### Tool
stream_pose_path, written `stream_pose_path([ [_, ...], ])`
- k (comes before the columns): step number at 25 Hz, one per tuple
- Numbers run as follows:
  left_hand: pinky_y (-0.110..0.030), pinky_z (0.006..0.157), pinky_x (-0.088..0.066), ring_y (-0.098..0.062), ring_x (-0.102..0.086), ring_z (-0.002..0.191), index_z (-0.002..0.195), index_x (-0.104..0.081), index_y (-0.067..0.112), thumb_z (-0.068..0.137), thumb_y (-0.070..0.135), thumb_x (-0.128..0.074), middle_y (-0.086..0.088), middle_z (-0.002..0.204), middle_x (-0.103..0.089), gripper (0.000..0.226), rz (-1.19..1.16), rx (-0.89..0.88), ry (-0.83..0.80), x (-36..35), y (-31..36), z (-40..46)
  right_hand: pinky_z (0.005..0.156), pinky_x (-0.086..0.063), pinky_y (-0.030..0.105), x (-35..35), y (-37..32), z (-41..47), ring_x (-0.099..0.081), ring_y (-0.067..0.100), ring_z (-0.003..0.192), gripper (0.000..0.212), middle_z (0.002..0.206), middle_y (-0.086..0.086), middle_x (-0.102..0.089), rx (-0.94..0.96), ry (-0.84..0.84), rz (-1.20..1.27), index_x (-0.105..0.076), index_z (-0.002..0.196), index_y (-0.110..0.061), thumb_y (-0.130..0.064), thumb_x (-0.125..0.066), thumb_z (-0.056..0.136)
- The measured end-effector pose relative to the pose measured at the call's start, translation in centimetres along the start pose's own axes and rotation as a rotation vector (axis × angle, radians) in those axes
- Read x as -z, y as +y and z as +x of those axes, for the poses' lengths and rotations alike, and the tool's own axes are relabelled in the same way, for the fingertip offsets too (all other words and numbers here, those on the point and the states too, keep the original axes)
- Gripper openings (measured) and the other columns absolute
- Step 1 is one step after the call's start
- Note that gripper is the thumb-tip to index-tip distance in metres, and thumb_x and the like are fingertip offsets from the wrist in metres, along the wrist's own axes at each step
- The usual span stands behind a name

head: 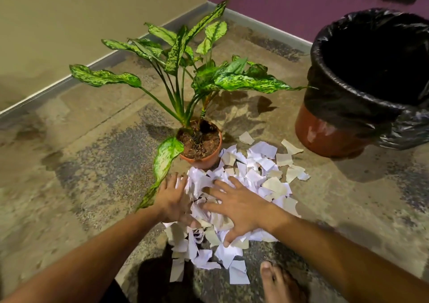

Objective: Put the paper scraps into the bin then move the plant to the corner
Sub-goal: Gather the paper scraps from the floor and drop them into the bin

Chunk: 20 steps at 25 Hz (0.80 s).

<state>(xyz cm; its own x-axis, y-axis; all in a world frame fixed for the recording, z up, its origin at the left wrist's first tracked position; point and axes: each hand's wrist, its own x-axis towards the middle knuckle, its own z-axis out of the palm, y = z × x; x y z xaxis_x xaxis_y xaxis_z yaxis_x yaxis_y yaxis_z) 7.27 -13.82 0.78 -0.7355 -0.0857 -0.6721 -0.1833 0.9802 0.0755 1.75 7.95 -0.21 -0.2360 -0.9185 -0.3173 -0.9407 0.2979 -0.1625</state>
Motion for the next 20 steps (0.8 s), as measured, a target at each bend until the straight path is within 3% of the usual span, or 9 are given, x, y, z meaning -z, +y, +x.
stream_pose_path([
  [2,-0.058,0.117,0.002,-0.041,0.021,0.142,0.15,0.009,0.01,0.065,0.057,-0.078,-0.015,0.156,0.023,0.131,0.052,-0.003,-0.14,-1.0,-0.4,-0.2,0.111,-0.006,0.069,-1.3,-1.6,0.3,-0.009,0.041,0.147,0.113,0.162,0.011,-0.012,0.05,-0.042,-0.039,-0.013,0.153,-0.035,-0.077,-0.067,0.063],
  [4,-0.066,0.114,-0.003,-0.043,0.026,0.14,0.151,0.002,0.014,0.06,0.056,-0.082,-0.013,0.155,0.029,0.131,0.104,-0.046,-0.251,-2.5,-0.3,-0.6,0.108,0.0,0.073,-2.8,-3.5,0.1,-0.002,0.043,0.147,0.117,0.164,0.008,0.0,0.128,-0.091,-0.059,-0.011,0.153,-0.036,-0.074,-0.072,0.061],
  [7,-0.076,0.105,-0.016,-0.051,0.022,0.138,0.15,0.008,0.019,0.056,0.057,-0.083,-0.015,0.151,0.036,0.136,0.234,-0.048,-0.322,-5.5,0.5,-1.5,0.103,0.006,0.078,-5.0,-5.7,-0.4,0.009,0.043,0.148,0.122,0.164,0.005,0.011,0.206,-0.19,-0.131,-0.01,0.153,-0.036,-0.069,-0.079,0.058],
  [9,-0.075,0.098,-0.03,-0.06,0.009,0.136,0.149,0.014,0.018,0.069,0.058,-0.074,-0.02,0.149,0.036,0.125,0.404,-0.082,-0.247,-7.0,1.8,-2.2,0.102,0.012,0.075,-5.7,-5.8,-0.5,0.012,0.042,0.148,0.116,0.164,0.003,0.012,0.157,-0.245,-0.192,-0.012,0.153,-0.036,-0.064,-0.079,0.062],
  [12,-0.059,0.094,-0.047,-0.061,-0.013,0.133,0.147,0.007,0.002,0.093,0.04,-0.055,-0.032,0.153,0.015,0.091,0.505,-0.213,-0.031,-7.1,3.4,-1.9,0.103,0.016,0.071,-5.4,-4.0,-0.5,0.013,0.04,0.148,0.093,0.164,0.005,0.004,0.084,-0.225,-0.236,-0.02,0.151,-0.034,-0.063,-0.068,0.077],
  [14,-0.038,0.096,-0.046,-0.05,-0.032,0.128,0.148,-0.001,0.001,0.094,0.025,-0.056,-0.03,0.153,0.0,0.081,0.328,-0.275,0.088,-7.2,3.2,-0.9,0.103,0.019,0.069,-4.9,-2.2,-0.8,0.009,0.038,0.149,0.082,0.164,0.007,-0.002,0.002,-0.173,-0.22,-0.023,0.15,-0.033,-0.059,-0.062,0.084],
  [16,-0.015,0.094,-0.033,-0.036,-0.036,0.131,0.149,-0.018,0.014,0.097,0.023,-0.049,-0.019,0.154,-0.019,0.061,0.048,-0.317,0.162,-6.0,3.3,-0.3,0.106,0.017,0.068,-4.3,-0.2,-1.2,0.005,0.036,0.15,0.077,0.164,0.006,-0.005,-0.097,-0.111,-0.2,-0.026,0.149,-0.033,-0.057,-0.061,0.085],
  [18,-0.019,0.106,-0.022,-0.025,-0.026,0.14,0.147,-0.028,0.023,0.098,0.023,-0.046,-0.005,0.155,-0.026,0.052,-0.194,-0.324,0.2,-5.2,5.0,0.0,0.109,0.012,0.069,-3.5,1.7,-1.8,0.003,0.037,0.15,0.072,0.164,0.006,-0.003,-0.216,-0.061,-0.188,-0.031,0.148,-0.033,-0.051,-0.063,0.086],
  [20,-0.031,0.114,-0.021,-0.026,-0.025,0.141,0.147,-0.025,0.016,0.092,0.02,-0.061,-0.009,0.154,-0.028,0.066,-0.217,-0.32,0.165,-3.2,7.2,1.3,0.111,0.008,0.069,-2.6,3.8,-2.6,0.003,0.04,0.149,0.066,0.164,0.007,-0.001,-0.384,-0.024,-0.182,-0.034,0.147,-0.033,-0.041,-0.064,0.088],
])
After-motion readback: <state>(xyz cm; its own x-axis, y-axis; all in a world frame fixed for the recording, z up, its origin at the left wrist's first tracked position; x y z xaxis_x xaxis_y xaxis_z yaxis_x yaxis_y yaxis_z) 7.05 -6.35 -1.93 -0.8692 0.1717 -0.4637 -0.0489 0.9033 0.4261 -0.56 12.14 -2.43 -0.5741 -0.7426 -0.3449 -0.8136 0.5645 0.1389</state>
